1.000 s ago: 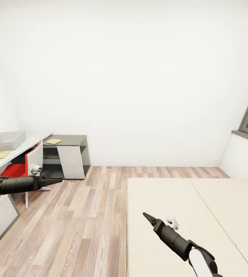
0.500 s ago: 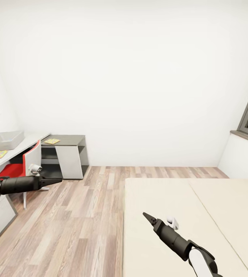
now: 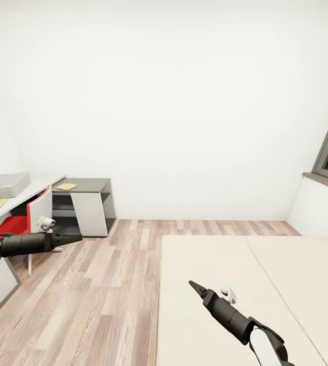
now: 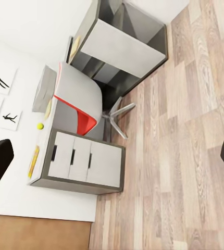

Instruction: Put all the toys in the child's room - the three board games (two on the bed and one on the table), the two jigsaw puzzles on the table, and the tennis ball on the table - inside the toy box on the table in the child's room.

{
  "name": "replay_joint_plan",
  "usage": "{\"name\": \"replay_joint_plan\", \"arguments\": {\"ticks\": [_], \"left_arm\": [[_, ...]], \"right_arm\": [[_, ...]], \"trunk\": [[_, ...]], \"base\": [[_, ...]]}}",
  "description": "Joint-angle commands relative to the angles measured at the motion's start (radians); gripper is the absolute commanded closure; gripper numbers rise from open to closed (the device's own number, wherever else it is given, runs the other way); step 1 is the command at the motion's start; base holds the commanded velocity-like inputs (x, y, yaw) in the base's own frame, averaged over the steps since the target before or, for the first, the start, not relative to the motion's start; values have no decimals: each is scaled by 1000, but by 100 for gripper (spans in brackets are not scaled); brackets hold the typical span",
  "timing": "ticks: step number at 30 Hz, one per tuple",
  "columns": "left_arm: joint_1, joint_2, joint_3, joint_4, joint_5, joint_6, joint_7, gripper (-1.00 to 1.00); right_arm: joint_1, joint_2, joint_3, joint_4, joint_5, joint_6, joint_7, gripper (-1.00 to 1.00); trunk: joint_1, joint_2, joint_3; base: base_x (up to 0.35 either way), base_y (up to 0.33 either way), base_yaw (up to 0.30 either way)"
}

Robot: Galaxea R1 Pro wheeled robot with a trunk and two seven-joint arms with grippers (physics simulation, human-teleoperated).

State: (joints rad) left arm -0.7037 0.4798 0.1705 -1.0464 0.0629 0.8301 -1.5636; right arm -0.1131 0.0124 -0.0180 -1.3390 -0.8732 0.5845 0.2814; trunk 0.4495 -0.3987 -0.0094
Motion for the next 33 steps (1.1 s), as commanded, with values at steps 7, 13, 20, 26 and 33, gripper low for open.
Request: {"name": "replay_joint_plan", "arguments": {"ticks": [7, 13, 20, 26, 33], "left_arm": [[0, 0, 0, 0, 0, 11, -4, -100], [0, 0, -1, 0, 0, 11, -4, -100], [0, 0, -1, 0, 0, 11, -4, -100], [0, 0, 0, 0, 0, 11, -4, -100], [0, 0, 0, 0, 0, 11, -4, -100]], "right_arm": [[0, 1, -2, 0, -4, 6, 1, -100], [0, 0, -2, 0, -4, 6, 1, -100], [0, 0, -2, 0, -4, 6, 1, -100], [0, 0, -2, 0, -4, 6, 1, -100], [0, 0, -2, 0, -4, 6, 2, -100]], "trunk": [[0, -1, -1], [0, -1, -1], [0, -1, -1], [0, -1, -1], [0, -1, -1]], "base": [[0, -97, 0], [0, -97, 0], [0, -97, 0], [0, -97, 0], [0, -97, 0]]}}
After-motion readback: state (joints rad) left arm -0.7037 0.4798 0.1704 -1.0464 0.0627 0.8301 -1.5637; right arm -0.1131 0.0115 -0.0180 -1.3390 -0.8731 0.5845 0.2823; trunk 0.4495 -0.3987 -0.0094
